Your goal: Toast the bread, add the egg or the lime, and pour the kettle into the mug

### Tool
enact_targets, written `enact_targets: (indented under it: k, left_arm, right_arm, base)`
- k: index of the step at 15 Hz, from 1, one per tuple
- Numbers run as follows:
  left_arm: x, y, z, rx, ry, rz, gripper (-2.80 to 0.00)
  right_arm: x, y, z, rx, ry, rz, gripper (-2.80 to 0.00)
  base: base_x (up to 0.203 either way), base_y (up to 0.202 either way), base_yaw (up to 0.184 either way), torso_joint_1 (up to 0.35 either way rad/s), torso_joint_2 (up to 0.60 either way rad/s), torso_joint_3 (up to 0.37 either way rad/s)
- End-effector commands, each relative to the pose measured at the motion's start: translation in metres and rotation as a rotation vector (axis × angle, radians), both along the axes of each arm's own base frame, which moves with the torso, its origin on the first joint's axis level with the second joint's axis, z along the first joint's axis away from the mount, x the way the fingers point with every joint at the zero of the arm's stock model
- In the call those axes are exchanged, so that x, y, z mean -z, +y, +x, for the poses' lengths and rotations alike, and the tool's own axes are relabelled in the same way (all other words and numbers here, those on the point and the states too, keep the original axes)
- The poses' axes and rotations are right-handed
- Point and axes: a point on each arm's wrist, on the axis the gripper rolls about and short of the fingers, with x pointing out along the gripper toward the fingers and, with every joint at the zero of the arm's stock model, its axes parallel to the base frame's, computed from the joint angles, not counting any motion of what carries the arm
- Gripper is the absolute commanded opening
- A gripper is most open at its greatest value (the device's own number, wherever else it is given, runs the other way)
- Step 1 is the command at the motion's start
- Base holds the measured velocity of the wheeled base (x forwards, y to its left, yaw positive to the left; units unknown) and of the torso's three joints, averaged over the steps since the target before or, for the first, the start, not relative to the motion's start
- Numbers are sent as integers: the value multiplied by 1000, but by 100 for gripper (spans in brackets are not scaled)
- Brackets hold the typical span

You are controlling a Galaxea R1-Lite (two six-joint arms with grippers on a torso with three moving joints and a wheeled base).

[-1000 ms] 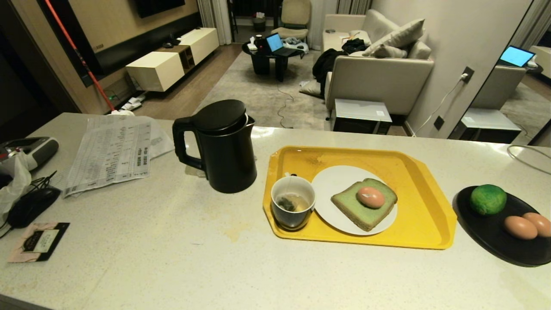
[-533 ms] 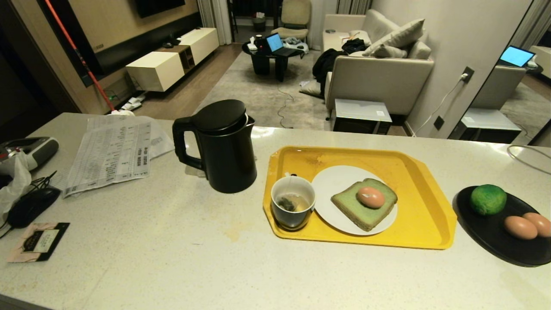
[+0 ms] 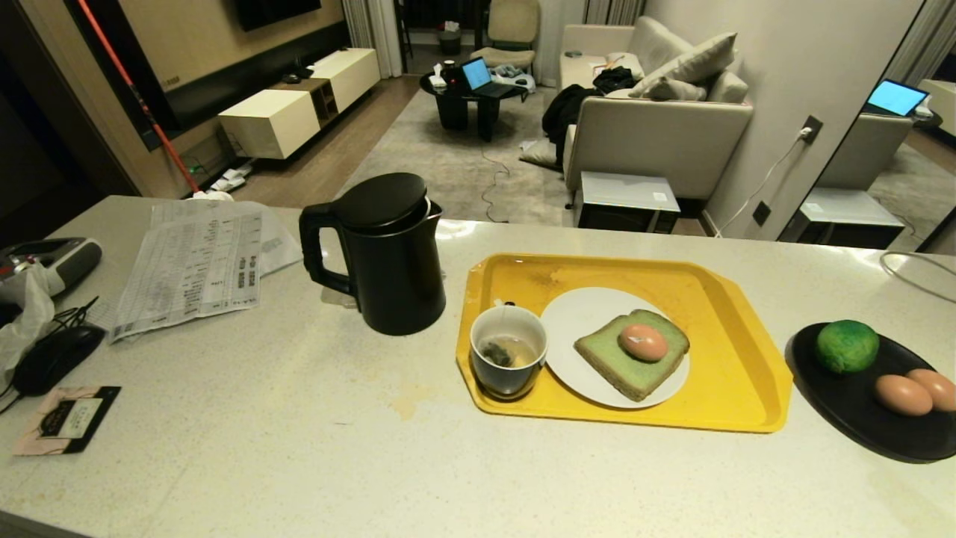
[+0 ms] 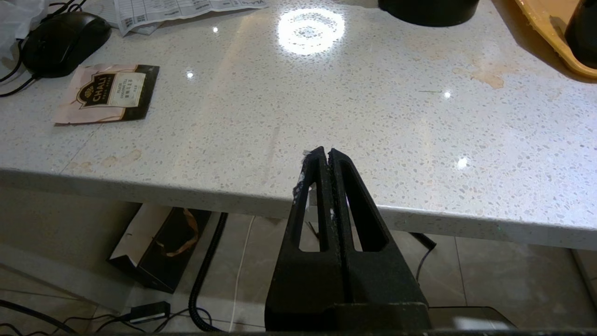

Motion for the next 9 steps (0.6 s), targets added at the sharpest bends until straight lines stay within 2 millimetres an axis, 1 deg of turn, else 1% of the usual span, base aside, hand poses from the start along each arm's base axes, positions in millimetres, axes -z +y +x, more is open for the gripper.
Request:
enact_targets:
  k: [1,9]
  left_arm:
    - [0,0,0,-1,0,-1,-280]
    - [0,0,0,-1,0,-1,-280]
  right_arm:
    - [1,0,0,0,3,0,-280]
    - [1,0,0,0,4,0,-280]
  base:
    - [0,0,0,0,0,0]
    - [0,0,0,0,0,0]
